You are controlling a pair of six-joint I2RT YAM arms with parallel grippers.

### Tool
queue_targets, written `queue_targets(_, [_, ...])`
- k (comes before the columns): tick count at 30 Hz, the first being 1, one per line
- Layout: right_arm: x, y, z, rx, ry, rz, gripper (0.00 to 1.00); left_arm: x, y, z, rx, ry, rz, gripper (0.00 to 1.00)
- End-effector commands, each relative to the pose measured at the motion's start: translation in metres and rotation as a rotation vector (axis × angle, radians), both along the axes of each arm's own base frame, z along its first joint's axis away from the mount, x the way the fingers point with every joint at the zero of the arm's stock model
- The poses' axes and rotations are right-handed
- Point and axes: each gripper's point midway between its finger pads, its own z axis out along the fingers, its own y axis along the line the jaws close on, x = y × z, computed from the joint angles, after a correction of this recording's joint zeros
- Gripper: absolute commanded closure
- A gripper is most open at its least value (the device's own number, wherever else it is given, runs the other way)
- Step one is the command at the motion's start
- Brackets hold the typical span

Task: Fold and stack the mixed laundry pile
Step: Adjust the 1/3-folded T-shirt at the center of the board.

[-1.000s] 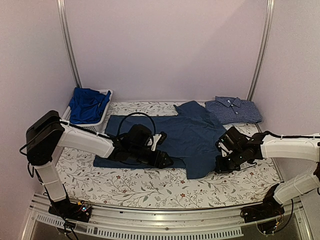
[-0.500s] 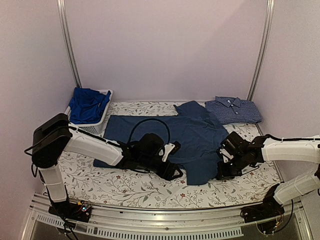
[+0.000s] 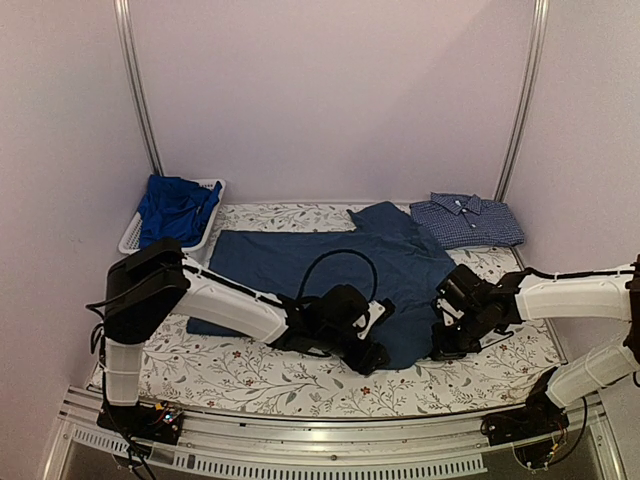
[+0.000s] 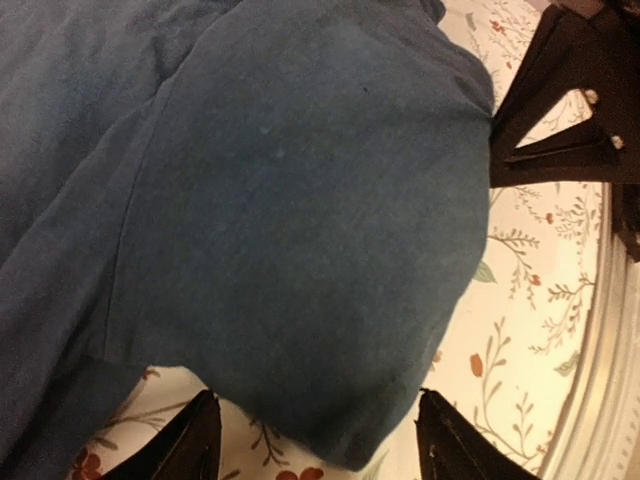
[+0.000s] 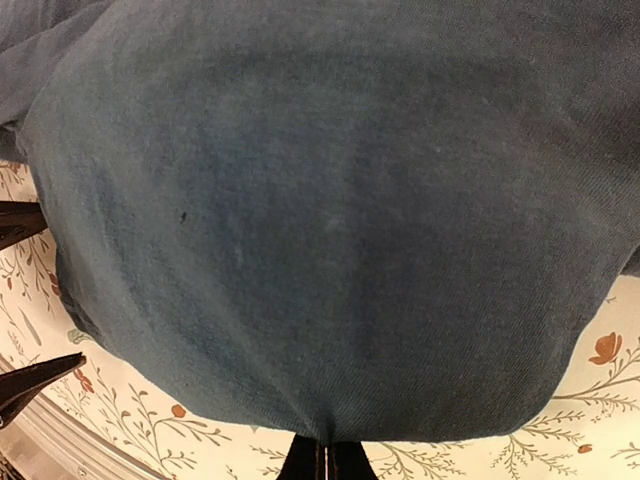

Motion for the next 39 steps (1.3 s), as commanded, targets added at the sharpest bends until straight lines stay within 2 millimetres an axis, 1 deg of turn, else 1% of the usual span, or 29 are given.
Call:
queue_targets(1, [0.008,0.004,0.006,-0.002,-0.027,-0.008,1.0,0.009,0.009,-0.028,0.187,-0.099,0.052,0.36])
queue_targets(3, [0.009,0.004,0.006,-0.007,-0.027,-0.011,0.99,0.01,0.011,-0.039,0.247,-0.122,0.053,0.42])
queue_targets(5, [0.009,0.003,0.005,-0.014,-0.025,-0.012,0.91,0.009,0.015,-0.05,0.304,-0.141,0.044,0.51])
queue_targets(7, [0.008,0.001,0.004,-0.028,-0.015,-0.013,0.83,0.009,0.021,-0.058,0.34,-0.137,0.043,0.65])
queue_targets(9, [0.006,-0.001,0.004,-0.037,-0.008,-0.015,0.76,0.008,0.025,-0.06,0.331,-0.115,0.046,0.77])
queue_targets(10, [0.006,-0.002,0.005,-0.035,-0.01,-0.016,0.74,0.008,0.026,-0.059,0.318,-0.099,0.05,0.82])
queue_targets(14, [0.004,-0.003,0.006,-0.03,-0.012,-0.019,0.73,0.014,0.032,-0.054,0.274,-0.048,0.078,0.92])
queue_targets(20, [0.004,0.012,-0.002,0.023,0.019,0.009,0.71,0.014,0.029,-0.052,0.252,-0.026,0.07,0.94])
queue_targets(24, [0.008,0.016,-0.001,0.032,0.009,0.008,0.71,0.013,0.03,-0.053,0.254,-0.023,0.071,0.94])
queue_targets(29, [0.006,0.014,-0.013,0.013,0.024,0.007,0.72,0.013,0.03,-0.055,0.254,-0.02,0.073,0.94])
queue_targets(33, [0.002,0.015,-0.02,-0.018,0.032,0.014,0.72,0.014,0.031,-0.055,0.256,-0.018,0.075,0.94])
queue_targets(35, [-0.002,0.012,-0.025,-0.042,0.046,0.012,0.72,0.013,0.032,-0.056,0.257,-0.017,0.075,0.94])
queue_targets(37, [-0.005,0.007,-0.03,-0.077,0.05,0.006,0.78,0.014,0.032,-0.054,0.256,-0.02,0.076,0.94])
queue_targets(39, [-0.007,0.0,-0.033,-0.108,0.049,-0.01,0.87,0.014,0.032,-0.054,0.255,-0.019,0.077,0.95])
